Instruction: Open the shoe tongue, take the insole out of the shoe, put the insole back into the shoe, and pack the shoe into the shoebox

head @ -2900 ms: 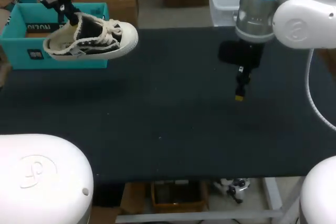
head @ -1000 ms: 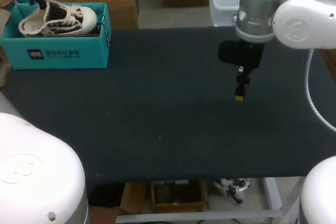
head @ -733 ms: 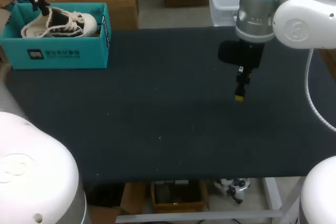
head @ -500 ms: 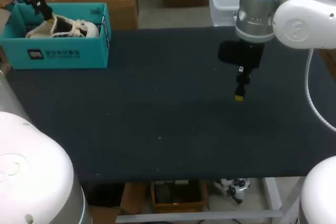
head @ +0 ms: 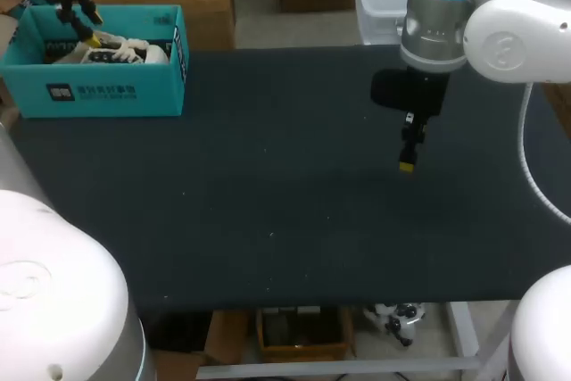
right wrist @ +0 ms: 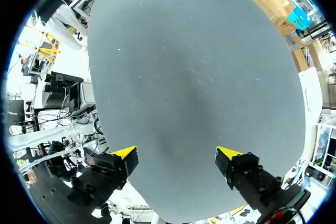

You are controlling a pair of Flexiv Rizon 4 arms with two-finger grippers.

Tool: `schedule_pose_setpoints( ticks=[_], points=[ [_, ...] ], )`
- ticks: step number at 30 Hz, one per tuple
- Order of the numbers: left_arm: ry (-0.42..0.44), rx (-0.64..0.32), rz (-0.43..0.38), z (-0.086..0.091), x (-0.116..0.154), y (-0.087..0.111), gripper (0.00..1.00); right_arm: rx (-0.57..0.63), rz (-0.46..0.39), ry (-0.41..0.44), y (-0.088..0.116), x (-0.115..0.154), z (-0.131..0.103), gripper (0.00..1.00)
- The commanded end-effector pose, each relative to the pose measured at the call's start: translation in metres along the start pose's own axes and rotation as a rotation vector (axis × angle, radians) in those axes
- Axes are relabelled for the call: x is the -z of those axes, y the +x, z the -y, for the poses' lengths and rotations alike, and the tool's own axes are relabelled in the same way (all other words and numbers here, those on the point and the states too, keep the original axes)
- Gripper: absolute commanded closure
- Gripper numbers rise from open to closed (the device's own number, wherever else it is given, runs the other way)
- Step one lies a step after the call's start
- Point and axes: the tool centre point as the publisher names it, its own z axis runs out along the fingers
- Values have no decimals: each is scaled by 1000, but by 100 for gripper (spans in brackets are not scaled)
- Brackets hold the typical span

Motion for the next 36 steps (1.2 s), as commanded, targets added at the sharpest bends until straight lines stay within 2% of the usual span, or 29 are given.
schedule_pose_setpoints(
  ticks=[1,2,7,11,15,18,19,29,30,33,36],
  points=[
    [-22,-8,-22,12,25,10,0,0,-1,2,0,1,0,0],
    [-24,-18,-13,21,36,19,0,0,-1,2,0,1,0,0],
    [-26,-50,3,42,55,43,0,0,-1,2,0,1,0,0],
    [-49,-64,21,56,58,64,0,0,-1,2,0,1,0,0],
    [-55,-80,30,70,62,97,0,0,-1,2,0,1,0,0],
    [-67,-88,42,79,62,121,0,0,-1,2,0,1,0,0],
    [-68,-88,43,80,62,124,0,0,-1,2,0,1,0,0],
    [-87,-87,108,110,58,208,0,0,-1,2,0,1,0,0],
    [-87,-87,108,110,58,208,0,0,-1,2,0,1,0,0],
    [-89,-94,145,119,53,245,0,0,-1,2,0,1,0,0],
    [-90,-92,161,122,49,261,0,0,-1,2,0,1,0,0]
  ],
)
